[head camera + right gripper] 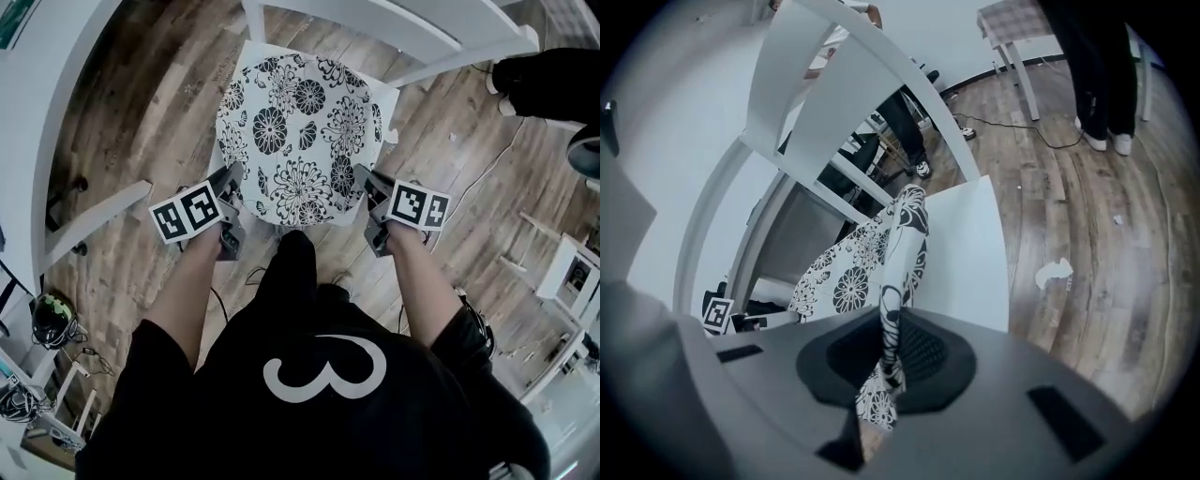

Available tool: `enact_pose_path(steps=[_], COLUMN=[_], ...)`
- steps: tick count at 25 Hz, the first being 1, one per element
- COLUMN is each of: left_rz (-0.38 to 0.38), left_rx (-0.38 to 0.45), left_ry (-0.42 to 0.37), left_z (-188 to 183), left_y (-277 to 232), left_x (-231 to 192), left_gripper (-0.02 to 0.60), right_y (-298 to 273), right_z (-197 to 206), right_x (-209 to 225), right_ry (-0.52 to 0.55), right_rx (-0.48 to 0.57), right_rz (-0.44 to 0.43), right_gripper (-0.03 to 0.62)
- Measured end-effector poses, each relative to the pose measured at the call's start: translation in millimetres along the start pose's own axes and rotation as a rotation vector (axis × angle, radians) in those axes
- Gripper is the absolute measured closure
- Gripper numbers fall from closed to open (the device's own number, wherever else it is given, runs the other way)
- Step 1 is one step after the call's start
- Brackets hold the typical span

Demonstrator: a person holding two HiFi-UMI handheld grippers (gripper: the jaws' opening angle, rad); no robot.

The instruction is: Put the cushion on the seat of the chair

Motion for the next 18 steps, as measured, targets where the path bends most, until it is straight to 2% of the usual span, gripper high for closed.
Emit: enact_pose_path(steps=[5,8,11,14,18], left_rz=[-0.029,-0.056,-0.102,-0.148,-0.213], left_rx=[-0.008,-0.032,-0.057,-0.076,-0.108], left_ry=[0.006,-0.020,-0.035,-0.047,-0.105], left_z=[1,1,-3,-3,0], left_y=[-10,-14,-19,-23,-29], left_x=[-20,-29,-39,-48,-55], left_gripper=[0.549,0.548,0.548,0.543,0.497], right_y=[-11,-17,-25,-29,-33], right_z=[3,2,0,-1,0], right_x=[18,27,37,44,48], right_ry=[0.009,0.083,0.156,0.177,0.185], right_rx=[-0.020,-0.054,-0.105,-0.137,-0.168], right_rz=[0.106,0.223,0.304,0.334,0.346], right_gripper=[0.563,0.557,0.549,0.536,0.470])
Point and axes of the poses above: the fingertips, and each gripper's own axes: y backward along the fingers, x to its right, z out of its underside, the point moved 9 cm from there along y, backward along the fingers, and after that the axes turned 1 degree about -z, right-handed, at the moved point
